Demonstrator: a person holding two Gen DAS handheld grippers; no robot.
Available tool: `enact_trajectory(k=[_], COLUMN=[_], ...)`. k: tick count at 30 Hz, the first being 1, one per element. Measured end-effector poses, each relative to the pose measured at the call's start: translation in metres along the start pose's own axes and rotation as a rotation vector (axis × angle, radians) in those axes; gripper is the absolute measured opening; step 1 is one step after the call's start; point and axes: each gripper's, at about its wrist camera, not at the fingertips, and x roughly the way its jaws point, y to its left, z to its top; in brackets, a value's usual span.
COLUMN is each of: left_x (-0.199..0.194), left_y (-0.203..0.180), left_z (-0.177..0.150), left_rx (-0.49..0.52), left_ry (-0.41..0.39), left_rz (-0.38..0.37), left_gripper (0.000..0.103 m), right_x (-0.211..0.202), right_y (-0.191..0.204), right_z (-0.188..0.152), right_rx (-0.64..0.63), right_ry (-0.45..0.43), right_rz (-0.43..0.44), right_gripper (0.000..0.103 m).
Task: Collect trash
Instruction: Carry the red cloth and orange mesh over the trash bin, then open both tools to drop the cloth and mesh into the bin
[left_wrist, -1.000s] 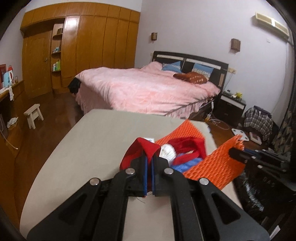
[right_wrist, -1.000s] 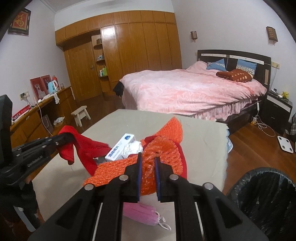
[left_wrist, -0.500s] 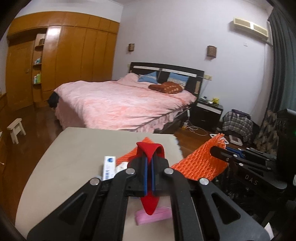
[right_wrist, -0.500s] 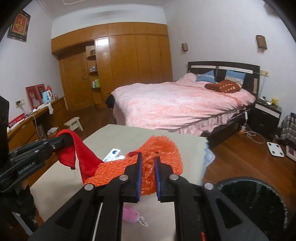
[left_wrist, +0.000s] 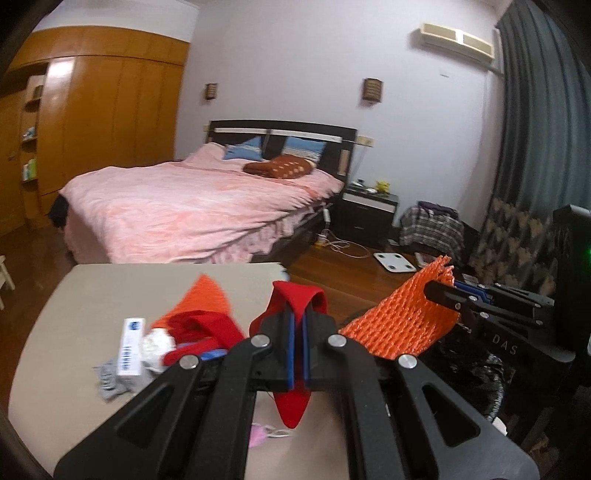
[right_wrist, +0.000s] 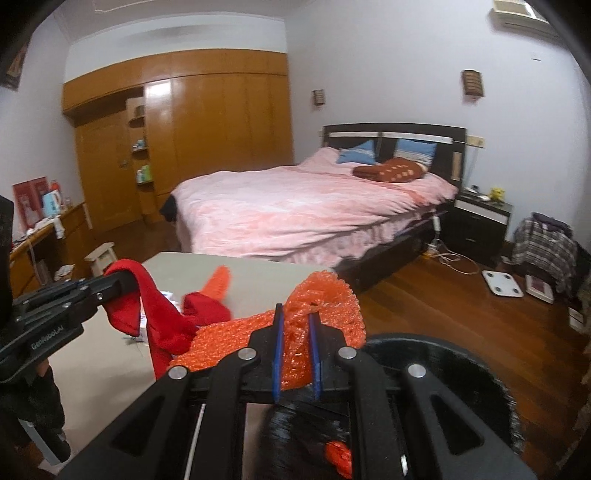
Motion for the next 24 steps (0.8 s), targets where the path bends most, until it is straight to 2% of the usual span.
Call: enact_trajectory(k=[14, 22, 24], left_x=[0.055, 0.082, 0.091], left_y=[-0.093, -0.129, -0.134], left_z=[-0.01, -0.017, -0.02], left_rx=[0.095, 0.123, 0.131], left_ry=[0.06, 0.094, 0.113], left_rz=[-0.217, -0.289, -0.301], left_gripper=[0.002, 0.002, 0.003], right_x=[-0.039, -0.047, -0.046], right_y=[-0.094, -0.128, -0.132], right_z=[-0.037, -0.052, -0.056], right_rx=[0.079, 0.118, 0.128], right_ry=[0.038, 0.058, 0.065], right_rz=[-0.24, -0.321, -0.329], right_gripper=[0.012, 0.012, 0.015])
